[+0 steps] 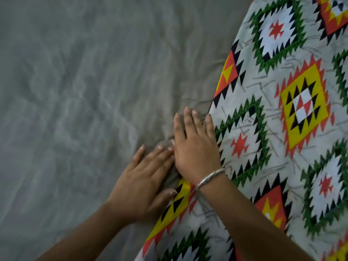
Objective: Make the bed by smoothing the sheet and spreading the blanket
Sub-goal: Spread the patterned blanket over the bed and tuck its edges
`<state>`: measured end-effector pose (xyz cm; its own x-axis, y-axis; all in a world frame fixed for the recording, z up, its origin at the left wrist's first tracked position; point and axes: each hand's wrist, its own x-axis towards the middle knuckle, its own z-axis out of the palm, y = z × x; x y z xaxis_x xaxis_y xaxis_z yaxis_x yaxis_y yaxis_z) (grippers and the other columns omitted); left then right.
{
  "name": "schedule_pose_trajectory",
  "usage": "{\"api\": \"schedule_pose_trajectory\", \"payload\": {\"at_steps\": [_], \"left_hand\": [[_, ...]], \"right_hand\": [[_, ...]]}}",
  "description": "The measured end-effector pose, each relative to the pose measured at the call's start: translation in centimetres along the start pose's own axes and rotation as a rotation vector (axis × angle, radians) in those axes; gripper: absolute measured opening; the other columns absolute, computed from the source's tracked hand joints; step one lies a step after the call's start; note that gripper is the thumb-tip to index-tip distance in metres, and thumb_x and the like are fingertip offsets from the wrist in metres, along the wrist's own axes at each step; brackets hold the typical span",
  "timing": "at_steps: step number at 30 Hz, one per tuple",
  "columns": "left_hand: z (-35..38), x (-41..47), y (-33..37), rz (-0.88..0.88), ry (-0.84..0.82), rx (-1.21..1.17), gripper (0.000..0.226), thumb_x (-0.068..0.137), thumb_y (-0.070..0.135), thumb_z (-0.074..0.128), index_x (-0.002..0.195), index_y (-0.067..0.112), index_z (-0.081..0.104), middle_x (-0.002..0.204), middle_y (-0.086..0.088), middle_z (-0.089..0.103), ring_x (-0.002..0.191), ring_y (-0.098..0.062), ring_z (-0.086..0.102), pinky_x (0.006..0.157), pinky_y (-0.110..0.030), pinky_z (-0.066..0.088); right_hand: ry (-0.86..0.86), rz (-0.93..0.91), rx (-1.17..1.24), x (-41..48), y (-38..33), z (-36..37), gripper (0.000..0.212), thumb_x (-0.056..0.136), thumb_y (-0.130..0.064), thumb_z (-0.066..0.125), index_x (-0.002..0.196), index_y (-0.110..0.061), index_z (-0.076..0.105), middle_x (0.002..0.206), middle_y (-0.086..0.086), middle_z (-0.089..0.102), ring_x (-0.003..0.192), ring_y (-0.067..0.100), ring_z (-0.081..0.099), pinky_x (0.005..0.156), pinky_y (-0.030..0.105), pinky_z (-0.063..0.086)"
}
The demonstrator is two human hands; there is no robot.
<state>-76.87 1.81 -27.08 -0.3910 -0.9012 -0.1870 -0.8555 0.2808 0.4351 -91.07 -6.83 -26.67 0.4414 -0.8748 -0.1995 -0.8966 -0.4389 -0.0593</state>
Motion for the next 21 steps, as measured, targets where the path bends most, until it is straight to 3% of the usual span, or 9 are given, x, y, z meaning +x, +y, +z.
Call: {"api": "schedule_pose_trajectory", "payload": {"at_steps": [3,5,8,10,13,15,17,18,21], "left_hand": [[0.0,0.2,-0.5,-0.087,0.158,0.007,0.062,0.090,0.046,0.033,0.138,0.007,0.035,0.141,-0.018,0.045,0.134,-0.031,0.027,0.111,-0.048,0.014],[0.8,0.8,0.7,-0.051,0.207,0.054,0.069,0.081,0.046,0.039,0.137,0.008,0.031,0.140,-0.020,0.042,0.129,-0.038,0.025,0.110,-0.052,0.011],[2.3,1.5,2.8,0.000,0.121,0.164,0.078,0.082,0.054,0.029,0.147,0.014,0.014,0.148,-0.017,0.033,0.132,-0.044,0.021,0.105,-0.066,0.008],[2.4,1.8,3.1,0.106,0.141,0.135,0.065,0.090,0.052,0.025,0.142,0.013,0.024,0.138,-0.013,0.049,0.129,-0.038,0.030,0.102,-0.072,0.019],[1.6,1.5,2.3,0.231,0.254,-0.036,0.045,0.090,0.035,0.036,0.122,0.006,0.050,0.112,-0.016,0.067,0.108,-0.037,0.058,0.087,-0.066,0.044],[0.9,0.3,2.1,0.163,0.254,-0.163,0.044,0.083,0.029,0.040,0.115,0.005,0.060,0.109,-0.019,0.068,0.101,-0.037,0.064,0.088,-0.057,0.049],[0.4,-1.5,2.6,0.089,0.198,-0.285,0.043,0.084,0.034,0.038,0.105,0.009,0.066,0.106,-0.016,0.068,0.101,-0.032,0.060,0.088,-0.039,0.046],[0.3,-2.4,3.1,0.058,0.151,-0.294,0.039,0.082,0.038,0.039,0.095,0.013,0.067,0.099,-0.013,0.068,0.092,-0.029,0.057,0.078,-0.032,0.040],[0.7,-4.4,4.5,-0.007,0.045,-0.206,0.037,0.075,0.047,0.045,0.072,0.015,0.062,0.077,-0.007,0.058,0.065,-0.023,0.047,0.061,-0.025,0.026]], "right_hand": [[0.043,0.002,0.288,0.0,-3.8,-0.7,0.056,0.087,-0.027,0.038,0.135,0.001,0.044,0.142,0.021,0.043,0.134,0.034,0.038,0.111,0.047,0.026],[-0.027,0.011,0.413,0.2,-5.7,-0.4,0.060,0.092,-0.030,0.037,0.144,-0.003,0.030,0.153,0.017,0.026,0.142,0.032,0.020,0.116,0.049,0.017],[-0.092,0.211,0.318,-0.6,-5.3,0.2,0.077,0.091,-0.052,0.039,0.151,-0.014,0.008,0.159,0.009,0.000,0.145,0.032,-0.005,0.115,0.047,-0.003],[-0.139,0.404,0.351,-1.3,-4.4,-0.1,0.086,0.089,-0.058,0.039,0.150,-0.015,-0.002,0.157,0.011,-0.012,0.143,0.035,-0.012,0.117,0.044,-0.006],[-0.156,0.506,0.390,-0.7,-4.9,-0.9,0.090,0.087,-0.060,0.041,0.150,-0.015,-0.005,0.155,0.018,-0.015,0.143,0.040,-0.006,0.117,0.050,0.005],[-0.163,0.346,0.355,0.3,-5.8,-1.7,0.088,0.087,-0.064,0.039,0.150,-0.021,-0.005,0.157,0.014,-0.011,0.143,0.039,-0.005,0.116,0.055,0.003],[-0.239,0.215,0.313,0.5,-6.3,-1.8,0.083,0.086,-0.068,0.034,0.149,-0.032,-0.006,0.158,0.001,-0.012,0.143,0.038,-0.013,0.111,0.061,-0.002],[-0.267,0.228,0.307,0.2,-6.3,-1.4,0.082,0.086,-0.069,0.033,0.148,-0.035,-0.007,0.158,-0.003,-0.015,0.141,0.039,-0.017,0.110,0.063,-0.003],[-0.230,0.418,0.352,-0.7,-5.7,-0.4,0.082,0.088,-0.063,0.037,0.149,-0.031,-0.008,0.155,0.010,-0.023,0.142,0.041,-0.012,0.115,0.057,0.000]]}}
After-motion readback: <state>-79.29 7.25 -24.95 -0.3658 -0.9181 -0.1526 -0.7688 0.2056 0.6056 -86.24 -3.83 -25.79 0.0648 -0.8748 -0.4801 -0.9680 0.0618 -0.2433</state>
